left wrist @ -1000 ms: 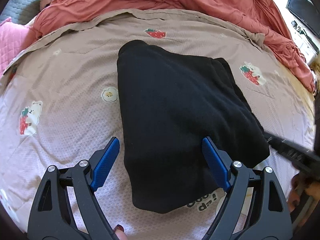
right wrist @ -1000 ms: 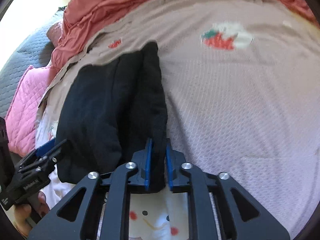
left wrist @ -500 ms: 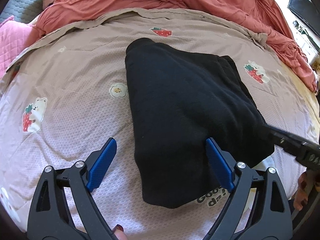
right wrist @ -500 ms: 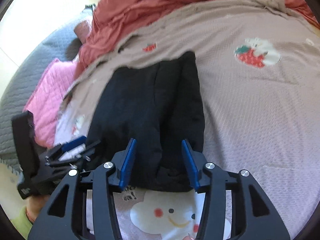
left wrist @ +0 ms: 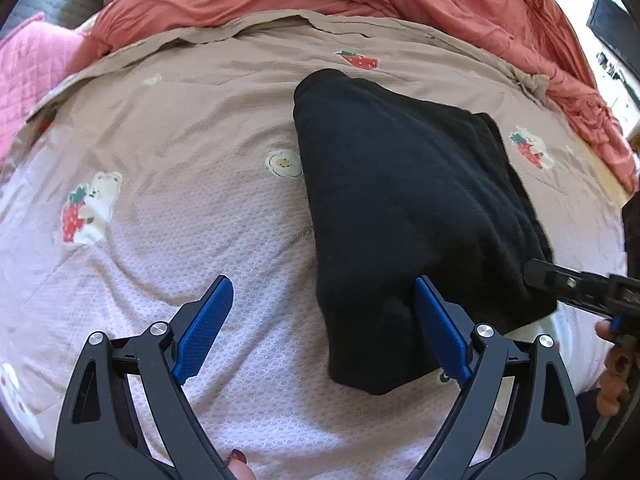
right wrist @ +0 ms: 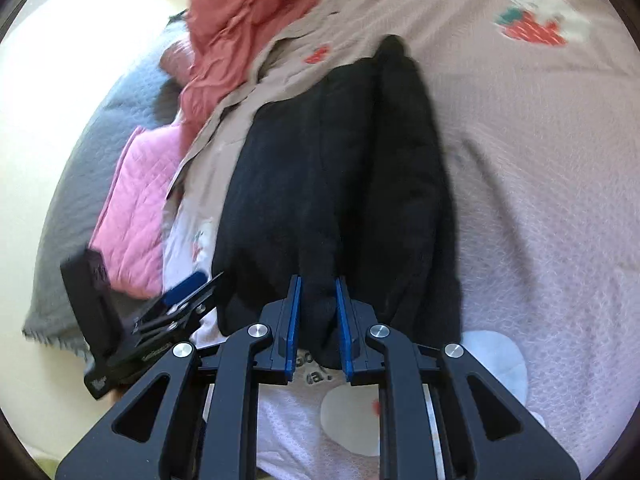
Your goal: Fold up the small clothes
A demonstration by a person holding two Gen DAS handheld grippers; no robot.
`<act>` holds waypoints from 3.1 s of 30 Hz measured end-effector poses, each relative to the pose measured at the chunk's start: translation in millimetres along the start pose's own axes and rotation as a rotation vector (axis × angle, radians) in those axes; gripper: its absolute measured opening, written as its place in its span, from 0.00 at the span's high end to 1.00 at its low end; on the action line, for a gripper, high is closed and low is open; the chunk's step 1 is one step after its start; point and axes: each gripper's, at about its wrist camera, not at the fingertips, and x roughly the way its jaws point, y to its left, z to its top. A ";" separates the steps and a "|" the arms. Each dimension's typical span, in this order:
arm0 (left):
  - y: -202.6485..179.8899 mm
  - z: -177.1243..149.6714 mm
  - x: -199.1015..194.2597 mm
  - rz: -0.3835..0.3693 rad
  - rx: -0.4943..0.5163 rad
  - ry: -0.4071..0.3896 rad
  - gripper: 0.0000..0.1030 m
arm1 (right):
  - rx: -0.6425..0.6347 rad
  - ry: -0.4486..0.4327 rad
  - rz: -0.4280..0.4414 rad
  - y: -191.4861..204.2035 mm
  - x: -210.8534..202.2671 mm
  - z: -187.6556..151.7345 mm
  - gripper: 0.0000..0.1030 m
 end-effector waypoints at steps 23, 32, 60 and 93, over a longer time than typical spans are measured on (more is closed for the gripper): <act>-26.5 3.5 -7.0 0.000 0.058 -0.020 0.19 | -0.154 -0.232 -0.160 12.3 -37.9 6.2 0.55; -19.0 -2.8 2.8 0.003 0.033 0.014 0.19 | -0.167 -0.093 -0.228 9.9 -0.5 6.5 0.54; -7.0 -1.3 -56.1 0.062 0.005 -0.080 0.09 | -0.293 -0.549 -0.257 49.0 -83.2 -28.0 0.05; 20.6 -88.4 -108.0 0.012 -0.058 -0.132 0.09 | -0.337 -0.334 -0.476 82.2 -63.6 -138.9 0.04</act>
